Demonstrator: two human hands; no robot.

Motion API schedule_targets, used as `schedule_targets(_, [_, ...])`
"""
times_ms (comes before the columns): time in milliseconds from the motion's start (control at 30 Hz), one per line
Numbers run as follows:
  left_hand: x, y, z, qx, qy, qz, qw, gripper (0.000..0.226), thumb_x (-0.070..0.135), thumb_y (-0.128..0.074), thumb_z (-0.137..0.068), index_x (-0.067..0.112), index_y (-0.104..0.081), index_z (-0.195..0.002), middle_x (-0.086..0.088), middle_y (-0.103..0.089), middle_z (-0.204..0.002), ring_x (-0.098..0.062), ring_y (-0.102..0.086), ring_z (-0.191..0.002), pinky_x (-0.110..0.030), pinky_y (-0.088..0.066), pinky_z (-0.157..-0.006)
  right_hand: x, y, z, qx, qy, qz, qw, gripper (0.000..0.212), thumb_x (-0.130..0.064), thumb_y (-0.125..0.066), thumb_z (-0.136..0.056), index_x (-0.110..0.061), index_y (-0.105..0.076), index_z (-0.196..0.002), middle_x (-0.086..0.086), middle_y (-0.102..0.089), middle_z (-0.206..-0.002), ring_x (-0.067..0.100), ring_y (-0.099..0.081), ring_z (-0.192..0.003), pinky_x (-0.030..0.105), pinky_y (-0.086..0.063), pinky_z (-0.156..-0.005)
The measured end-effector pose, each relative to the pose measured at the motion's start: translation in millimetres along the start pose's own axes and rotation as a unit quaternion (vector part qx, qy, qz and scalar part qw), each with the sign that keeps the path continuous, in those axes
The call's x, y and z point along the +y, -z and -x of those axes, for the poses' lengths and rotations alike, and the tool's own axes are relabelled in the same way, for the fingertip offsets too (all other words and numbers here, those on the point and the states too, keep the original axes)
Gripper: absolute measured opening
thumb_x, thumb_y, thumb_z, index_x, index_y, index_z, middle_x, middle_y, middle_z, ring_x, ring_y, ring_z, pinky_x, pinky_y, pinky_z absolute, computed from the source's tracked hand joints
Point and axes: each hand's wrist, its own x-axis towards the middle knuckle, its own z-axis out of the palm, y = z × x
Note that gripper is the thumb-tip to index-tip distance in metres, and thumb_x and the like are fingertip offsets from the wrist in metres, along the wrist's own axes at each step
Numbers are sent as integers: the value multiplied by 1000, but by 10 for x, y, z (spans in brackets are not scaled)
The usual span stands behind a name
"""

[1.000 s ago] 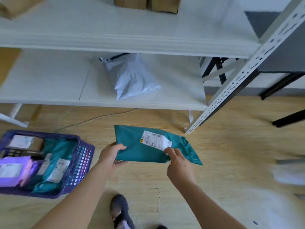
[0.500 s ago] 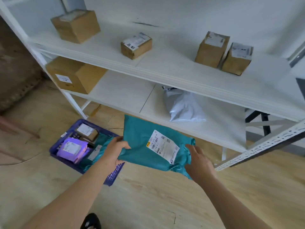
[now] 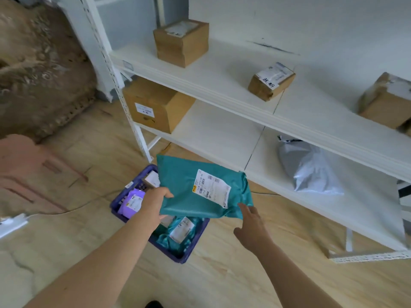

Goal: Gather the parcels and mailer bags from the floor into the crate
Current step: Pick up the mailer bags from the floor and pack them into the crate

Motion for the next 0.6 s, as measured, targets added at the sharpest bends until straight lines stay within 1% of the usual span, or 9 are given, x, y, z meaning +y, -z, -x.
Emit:
schedule_targets(67, [155, 199, -344, 7, 16, -52, 999, 15, -3, -51, -78, 2, -54, -92, -16, -58, -89, -30, -56, -78, -36, -48, -70, -321, -162, -174, -15, 2, 2, 1000, 67, -14, -54, -85, -21, -25, -144, 6, -28, -146, 26, -42, -130, 35, -41, -102])
schedule_targets(167, [404, 340, -704, 29, 24, -187, 982, 9, -2, -56, -84, -2, -48, -81, -13, -44, -79, -27, -47, -92, -31, -37, -77, -645, -337, -378, -28, 6, -1, 1000, 64, -17, -54, -86, -21, -26, -143, 7, -30, -146, 27, -44, -128, 36, -41, -102])
schedule_targets(200, [471, 359, -779, 32, 18, -209, 977, 7, -2, -57, -84, -6, -52, -86, -15, -46, -81, -29, -50, -101, -31, -37, -79, -715, -370, -437, -33, 2, -2, 999, 65, -17, -55, -85, -21, -26, -144, 6, -30, -146, 27, -44, -128, 36, -41, -102])
schedule_targets(267, [539, 402, -998, 34, 4, -233, 972, 33, -5, -59, -82, -11, -54, -114, -24, -58, -104, -36, -53, -117, -35, -41, -83, -812, -448, -619, -45, -14, 2, 999, 67, -15, -55, -85, -22, -25, -145, 6, -31, -146, 27, -46, -128, 35, -41, -102])
schedule_targets(333, [561, 413, -1035, 18, -34, -237, 971, 42, -1, -65, -67, -7, -57, -108, -24, -60, -108, -36, -57, -103, -34, -44, -75, -855, -451, -737, -52, -25, 9, 998, 69, -13, -54, -84, -23, -23, -145, 5, -30, -147, 28, -47, -126, 34, -41, -102])
schedule_targets(433, [635, 358, -1162, -9, -72, -212, 975, 44, 9, -57, -47, 3, -51, -90, -10, -51, -80, -25, -46, -76, -27, -31, -55, -922, -486, -1057, -60, -37, 16, 997, 68, -14, -52, -85, -24, -23, -145, 5, -35, -143, 29, -51, -122, 35, -44, -95])
schedule_targets(500, [691, 287, -1392, 19, -68, -170, 983, 45, 9, -62, -52, 4, -52, -96, -10, -50, -84, -21, -44, -67, -26, -31, -55, -988, -523, -1327, -70, -39, 10, 997, 64, -16, -52, -87, -24, -24, -145, 6, -38, -140, 29, -53, -118, 35, -46, -89])
schedule_targets(567, [691, 251, -1742, 68, -38, -124, 989, 45, 5, -67, -65, -3, -56, -107, -13, -52, -93, -24, -48, -74, -29, -37, -64, -1044, -589, -1588, -74, -43, -2, 996, 62, -18, -53, -88, -23, -26, -144, 6, -40, -137, 28, -55, -115, 33, -47, -86])
schedule_targets(600, [639, 250, -1935, 81, -13, -100, 992, 55, 8, -68, -59, -6, -57, -111, -15, -55, -94, -26, -50, -78, -33, -39, -68, -1064, -636, -1708, -80, -48, -2, 996, 61, -18, -52, -89, -23, -26, -144, 7, -40, -137, 27, -55, -115, 32, -46, -86])
